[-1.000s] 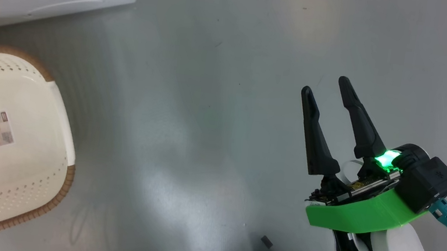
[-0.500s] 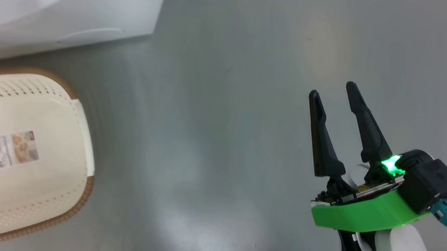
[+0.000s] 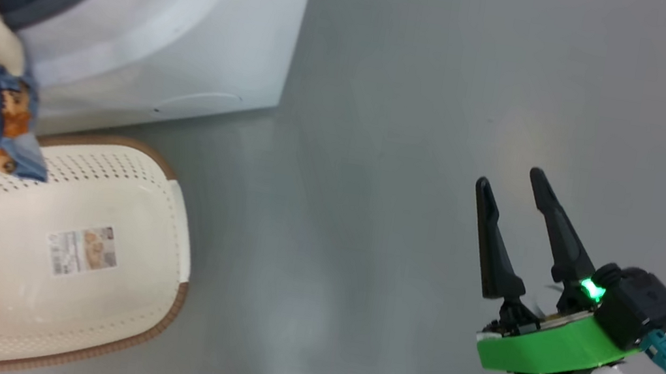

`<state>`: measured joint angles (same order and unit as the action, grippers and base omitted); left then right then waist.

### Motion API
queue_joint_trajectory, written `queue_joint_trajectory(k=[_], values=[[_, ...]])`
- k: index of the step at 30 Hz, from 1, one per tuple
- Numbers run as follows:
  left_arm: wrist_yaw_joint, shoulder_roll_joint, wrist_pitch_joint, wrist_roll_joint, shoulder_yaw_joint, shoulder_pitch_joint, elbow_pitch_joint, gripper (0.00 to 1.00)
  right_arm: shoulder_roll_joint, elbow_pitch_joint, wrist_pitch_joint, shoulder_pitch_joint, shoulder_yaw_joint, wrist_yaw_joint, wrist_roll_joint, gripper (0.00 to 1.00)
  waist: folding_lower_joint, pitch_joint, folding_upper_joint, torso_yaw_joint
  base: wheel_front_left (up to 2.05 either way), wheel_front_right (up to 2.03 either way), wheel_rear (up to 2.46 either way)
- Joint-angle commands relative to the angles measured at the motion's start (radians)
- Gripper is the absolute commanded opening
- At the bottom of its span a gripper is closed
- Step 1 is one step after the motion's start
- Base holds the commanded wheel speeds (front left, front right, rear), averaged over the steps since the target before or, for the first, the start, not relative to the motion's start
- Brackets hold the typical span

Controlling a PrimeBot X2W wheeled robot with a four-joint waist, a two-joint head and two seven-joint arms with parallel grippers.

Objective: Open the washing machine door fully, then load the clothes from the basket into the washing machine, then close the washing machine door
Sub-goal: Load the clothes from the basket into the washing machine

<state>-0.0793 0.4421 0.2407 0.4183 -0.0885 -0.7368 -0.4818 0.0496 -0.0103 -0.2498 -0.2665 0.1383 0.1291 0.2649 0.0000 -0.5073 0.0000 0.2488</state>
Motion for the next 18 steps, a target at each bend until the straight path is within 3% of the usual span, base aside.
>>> queue_joint_trajectory(k=[1, 2, 8, 18], values=[[-0.015, 0.041, 0.01, 0.002, 0.03, 0.034, 0.044, 1.0, 0.001, 0.021, -0.012, 0.026, 0.015, 0.002, -0.014, 1.0, 0.0, 0.044, 0.0, -0.038, 0.0, 0.0, 0.0], [-0.046, 0.016, 0.013, -0.004, 0.028, 0.13, 0.133, 1.0, 0.004, 0.02, -0.012, 0.039, 0.012, 0.002, -0.024, 1.0, 0.0, 0.062, 0.0, -0.051, 0.0, 0.0, 0.0], [-0.119, -0.031, 0.014, -0.023, 0.015, 0.376, 0.366, 1.0, 0.018, 0.017, -0.012, 0.071, 0.01, 0.002, -0.044, 1.0, 0.0, 0.114, 0.0, -0.086, 0.0, 0.0, 0.0], [-0.191, -0.082, -0.025, -0.054, -0.051, 0.629, 0.559, 1.0, 0.046, -0.009, -0.012, 0.128, 0.002, 0.002, -0.063, 1.0, 0.0, 0.214, 0.0, -0.133, 0.0, 0.0, 0.0]])
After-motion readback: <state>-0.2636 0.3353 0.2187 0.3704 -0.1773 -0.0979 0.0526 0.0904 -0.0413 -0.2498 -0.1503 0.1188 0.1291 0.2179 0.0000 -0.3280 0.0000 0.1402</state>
